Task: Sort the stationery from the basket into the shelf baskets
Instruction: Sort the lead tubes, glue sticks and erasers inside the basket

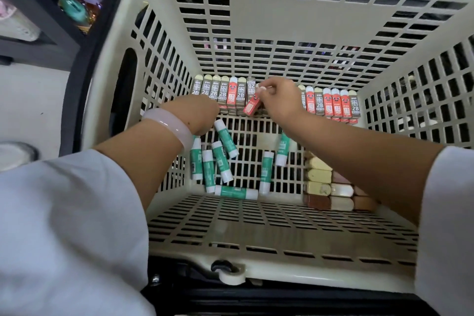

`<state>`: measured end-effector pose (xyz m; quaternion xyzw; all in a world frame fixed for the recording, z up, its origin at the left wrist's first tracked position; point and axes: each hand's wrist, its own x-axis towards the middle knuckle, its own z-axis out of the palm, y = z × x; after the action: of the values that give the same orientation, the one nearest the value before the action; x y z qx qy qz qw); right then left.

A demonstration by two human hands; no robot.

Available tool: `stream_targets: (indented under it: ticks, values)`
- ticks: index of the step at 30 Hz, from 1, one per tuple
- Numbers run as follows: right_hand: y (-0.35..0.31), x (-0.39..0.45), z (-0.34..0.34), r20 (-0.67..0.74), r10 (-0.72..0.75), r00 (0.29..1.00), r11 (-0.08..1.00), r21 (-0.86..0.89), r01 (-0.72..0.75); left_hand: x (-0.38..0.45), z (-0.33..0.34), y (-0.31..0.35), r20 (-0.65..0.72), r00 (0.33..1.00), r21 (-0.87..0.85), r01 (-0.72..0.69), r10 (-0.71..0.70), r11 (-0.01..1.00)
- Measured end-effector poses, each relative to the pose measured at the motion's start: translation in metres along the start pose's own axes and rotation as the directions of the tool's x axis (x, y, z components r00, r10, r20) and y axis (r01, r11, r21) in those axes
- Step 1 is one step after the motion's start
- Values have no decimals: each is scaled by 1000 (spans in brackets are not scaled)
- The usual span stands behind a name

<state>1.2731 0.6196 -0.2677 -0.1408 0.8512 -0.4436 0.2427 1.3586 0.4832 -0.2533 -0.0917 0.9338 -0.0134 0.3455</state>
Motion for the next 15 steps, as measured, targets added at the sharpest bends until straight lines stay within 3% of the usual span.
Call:
stream_targets:
  ticks: [3, 6, 15]
  values:
    - [-1, 14, 6, -106, 98, 989, 993, 73, -91, 0, 1, -1, 2, 1000, 6, 4, -4, 1000]
    - [-2, 21, 8, -176, 115, 978, 993, 34, -110, -2, 1, 0, -28, 1000, -1, 13, -13, 1000]
    - [2, 25, 13, -292, 220, 931, 973, 129, -189, 2, 6, -1, -56, 998, -3, 31, -31, 1000]
